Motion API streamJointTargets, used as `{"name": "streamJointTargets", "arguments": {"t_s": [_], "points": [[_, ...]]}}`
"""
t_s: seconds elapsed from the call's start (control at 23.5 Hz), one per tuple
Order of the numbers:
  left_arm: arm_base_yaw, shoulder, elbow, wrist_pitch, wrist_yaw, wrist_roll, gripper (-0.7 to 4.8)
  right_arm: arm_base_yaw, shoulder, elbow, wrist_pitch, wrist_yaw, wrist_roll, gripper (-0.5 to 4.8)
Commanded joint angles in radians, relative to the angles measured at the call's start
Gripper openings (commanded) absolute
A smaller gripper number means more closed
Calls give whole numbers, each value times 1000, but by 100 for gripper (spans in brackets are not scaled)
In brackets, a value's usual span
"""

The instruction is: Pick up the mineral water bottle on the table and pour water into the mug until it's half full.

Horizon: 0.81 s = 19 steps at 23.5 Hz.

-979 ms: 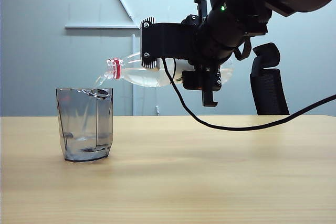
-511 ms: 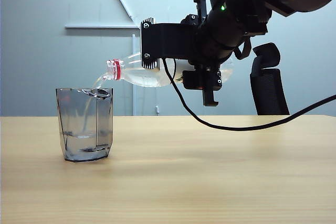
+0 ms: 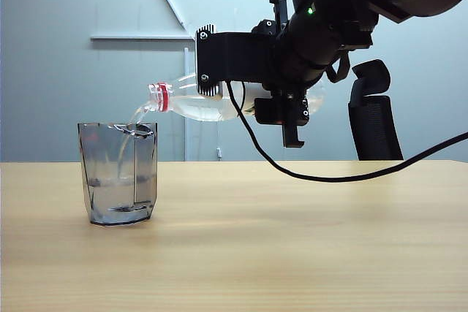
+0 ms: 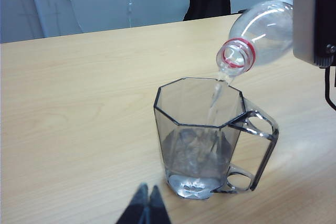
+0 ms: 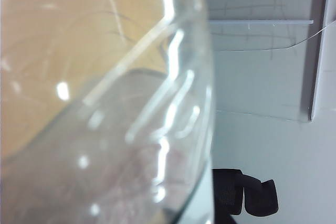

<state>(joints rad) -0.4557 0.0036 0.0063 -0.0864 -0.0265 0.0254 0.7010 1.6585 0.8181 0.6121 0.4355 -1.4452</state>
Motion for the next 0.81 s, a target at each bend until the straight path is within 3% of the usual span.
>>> {"name": "streamJointTargets", "arguments": {"t_s": [0.04,0.81], "points": [[0,2,3,13,4,-3,-2,1,-10,23,48,0,3,251],[0,2,3,13,4,-3,-2,-6,-10,28,34,-11,49,251]]}}
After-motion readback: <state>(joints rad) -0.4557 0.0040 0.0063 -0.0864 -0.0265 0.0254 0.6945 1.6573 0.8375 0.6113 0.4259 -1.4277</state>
